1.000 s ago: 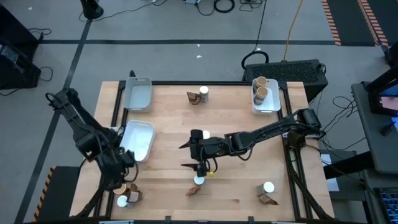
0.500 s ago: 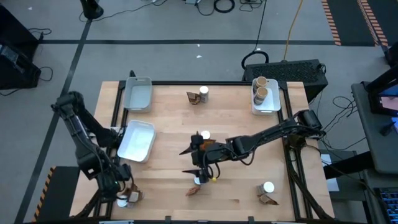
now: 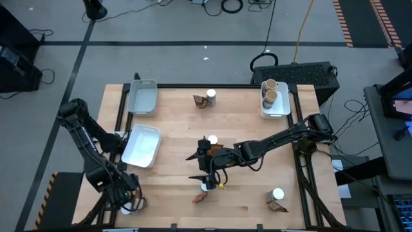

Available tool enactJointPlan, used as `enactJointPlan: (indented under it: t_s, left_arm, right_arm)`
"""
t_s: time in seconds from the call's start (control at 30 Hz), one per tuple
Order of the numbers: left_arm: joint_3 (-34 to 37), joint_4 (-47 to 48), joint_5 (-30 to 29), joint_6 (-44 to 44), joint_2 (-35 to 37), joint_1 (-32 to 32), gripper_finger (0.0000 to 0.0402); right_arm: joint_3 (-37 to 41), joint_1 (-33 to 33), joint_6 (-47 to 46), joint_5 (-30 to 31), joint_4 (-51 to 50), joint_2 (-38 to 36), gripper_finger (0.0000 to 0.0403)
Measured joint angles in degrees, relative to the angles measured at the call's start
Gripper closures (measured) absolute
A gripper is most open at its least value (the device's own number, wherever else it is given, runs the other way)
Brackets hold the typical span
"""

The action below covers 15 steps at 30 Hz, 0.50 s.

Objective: Sort spices by type
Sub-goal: Put the gold seasoning bottle into the right white bin

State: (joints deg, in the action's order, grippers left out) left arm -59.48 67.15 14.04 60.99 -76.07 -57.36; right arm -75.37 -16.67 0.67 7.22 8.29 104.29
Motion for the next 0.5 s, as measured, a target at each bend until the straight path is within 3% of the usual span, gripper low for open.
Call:
enactJointPlan:
  t_s: [0.27,0.5]
  left_arm:
    - [0.0,-0.02,-0.55,0.14,-0.02,0.02,0.017]
    - [0.02,-0.06,-0.51,2.84,-0.02,0.85,0.0111]
  right_arm:
    - [0.0,0.0,0.0,0.0,-1.31,0.0,0.009]
    - [0.0,0.04,0.0,0.02,-1.55,0.01,0.009]
